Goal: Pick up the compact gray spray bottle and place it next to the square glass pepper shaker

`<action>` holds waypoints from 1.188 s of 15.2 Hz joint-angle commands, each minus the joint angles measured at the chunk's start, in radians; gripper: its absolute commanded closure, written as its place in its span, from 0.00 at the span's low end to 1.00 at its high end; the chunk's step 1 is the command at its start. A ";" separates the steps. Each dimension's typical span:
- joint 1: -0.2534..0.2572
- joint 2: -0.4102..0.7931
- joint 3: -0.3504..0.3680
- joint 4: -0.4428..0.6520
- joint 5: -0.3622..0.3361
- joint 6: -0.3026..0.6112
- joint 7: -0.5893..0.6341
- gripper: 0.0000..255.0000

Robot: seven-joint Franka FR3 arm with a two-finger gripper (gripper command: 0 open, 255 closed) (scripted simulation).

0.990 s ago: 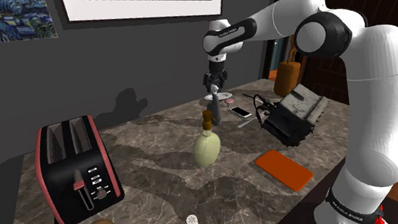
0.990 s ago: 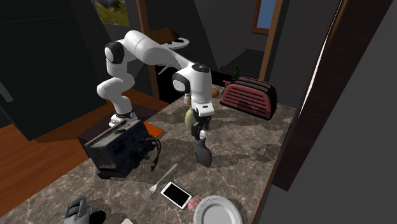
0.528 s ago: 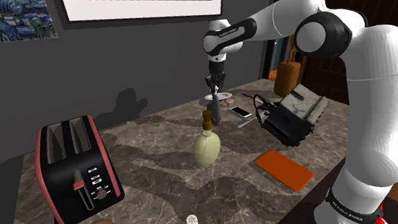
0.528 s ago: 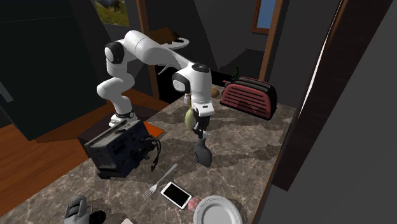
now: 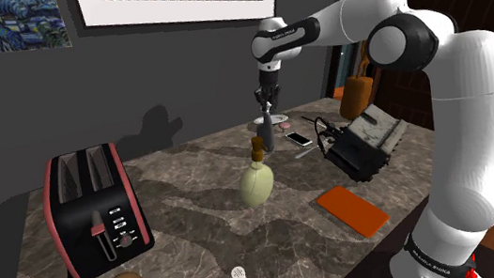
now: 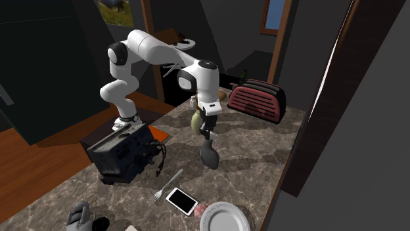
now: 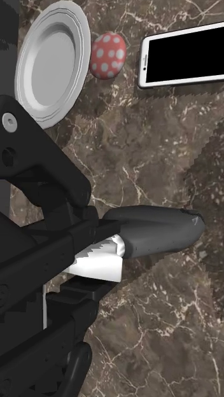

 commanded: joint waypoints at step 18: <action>-0.006 0.003 -0.002 0.261 0.000 -0.258 -0.001 1.00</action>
